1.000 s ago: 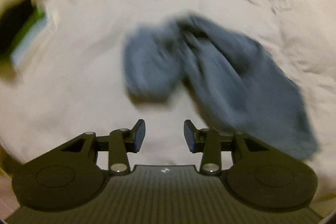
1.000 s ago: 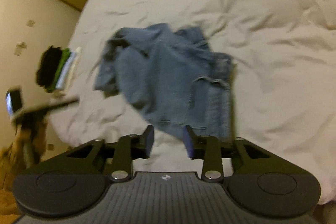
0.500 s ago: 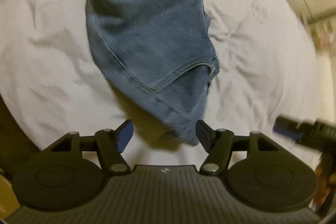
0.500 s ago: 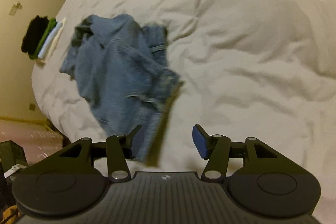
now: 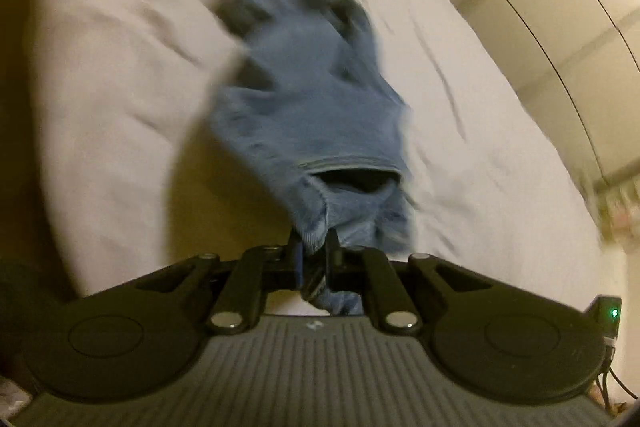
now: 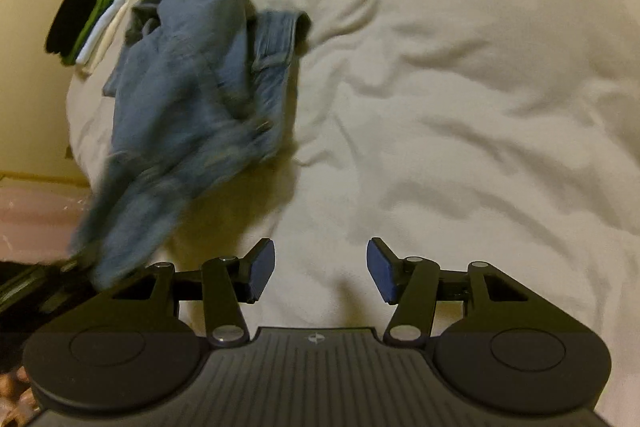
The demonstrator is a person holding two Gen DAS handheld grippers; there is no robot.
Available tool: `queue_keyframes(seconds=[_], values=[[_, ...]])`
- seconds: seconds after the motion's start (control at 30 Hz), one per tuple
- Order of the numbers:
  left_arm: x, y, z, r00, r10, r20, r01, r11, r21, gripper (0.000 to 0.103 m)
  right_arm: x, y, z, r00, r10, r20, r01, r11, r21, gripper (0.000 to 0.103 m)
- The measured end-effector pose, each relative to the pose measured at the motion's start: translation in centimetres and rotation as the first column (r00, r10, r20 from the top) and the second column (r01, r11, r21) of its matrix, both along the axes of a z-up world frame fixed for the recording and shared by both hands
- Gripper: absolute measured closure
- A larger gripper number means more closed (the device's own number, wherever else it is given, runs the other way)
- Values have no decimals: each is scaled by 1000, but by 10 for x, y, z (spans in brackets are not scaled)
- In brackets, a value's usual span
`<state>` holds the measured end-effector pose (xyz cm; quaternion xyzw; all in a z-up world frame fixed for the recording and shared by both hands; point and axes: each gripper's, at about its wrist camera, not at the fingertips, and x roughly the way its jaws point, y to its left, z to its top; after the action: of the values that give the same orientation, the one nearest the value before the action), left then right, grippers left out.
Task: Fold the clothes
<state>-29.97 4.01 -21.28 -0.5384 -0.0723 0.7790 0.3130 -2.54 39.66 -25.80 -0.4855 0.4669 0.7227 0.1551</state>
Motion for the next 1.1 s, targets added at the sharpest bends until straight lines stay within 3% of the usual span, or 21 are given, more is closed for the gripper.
queue_keyframes(seconds=[0.1, 0.23, 0.27, 0.33, 0.4, 0.5, 0.63, 0.7, 0.8, 0.83, 0.87, 0.9, 0.93, 1.0, 1.1], values=[[-17, -46, -18, 993, 115, -8, -115, 981, -159, 92, -14, 3, -3, 999, 31, -36, -31, 1000, -3, 49], [-26, -37, -73, 986, 135, 93, -109, 964, -241, 94, -33, 9, -23, 997, 23, -74, -26, 999, -44, 49], [-26, -29, -84, 988, 116, 106, -88, 967, -238, 92, -37, 12, -29, 996, 6, -92, -11, 998, -55, 49], [-27, -21, -94, 985, 125, 116, -97, 970, -223, 75, -45, 20, -41, 991, -38, -127, 29, 997, -75, 49], [-27, -19, -99, 984, 133, 116, -107, 974, -201, 66, -51, 29, -53, 978, -104, -179, 87, 991, -101, 48], [-27, -21, -105, 986, 125, 108, -100, 973, -205, 66, -64, 43, -72, 952, -181, -246, 151, 979, -134, 47], [-32, -35, -107, 982, 138, 126, -116, 979, -168, 54, -84, 53, -104, 920, -237, -312, 196, 968, -159, 47], [-33, -41, -114, 978, 146, 148, -124, 981, -150, 53, -92, 53, -121, 907, -263, -329, 213, 960, -180, 47], [-38, -39, -130, 973, 132, 189, -113, 987, -111, 58, -106, 51, -141, 886, -298, -356, 229, 947, -225, 48], [-38, -38, -131, 974, 128, 185, -109, 988, -111, 59, -110, 50, -143, 884, -307, -352, 236, 944, -231, 65], [-39, -36, -131, 977, 117, 178, -98, 989, -112, 63, -113, 49, -142, 886, -310, -344, 243, 944, -225, 73], [-40, -34, -129, 980, 104, 170, -85, 990, -115, 73, -115, 49, -138, 889, -307, -340, 241, 945, -222, 79], [-40, -36, -122, 981, 93, 169, -77, 992, -97, 85, -115, 49, -129, 891, -300, -342, 240, 948, -207, 84], [-40, -40, -106, 984, 71, 166, -62, 996, -59, 94, -114, 45, -98, 886, -277, -371, 231, 959, -166, 87], [-31, -48, -60, 990, -8, 140, -4, 996, 85, 95, -92, 43, -29, 874, -253, -416, 237, 967, -92, 88]])
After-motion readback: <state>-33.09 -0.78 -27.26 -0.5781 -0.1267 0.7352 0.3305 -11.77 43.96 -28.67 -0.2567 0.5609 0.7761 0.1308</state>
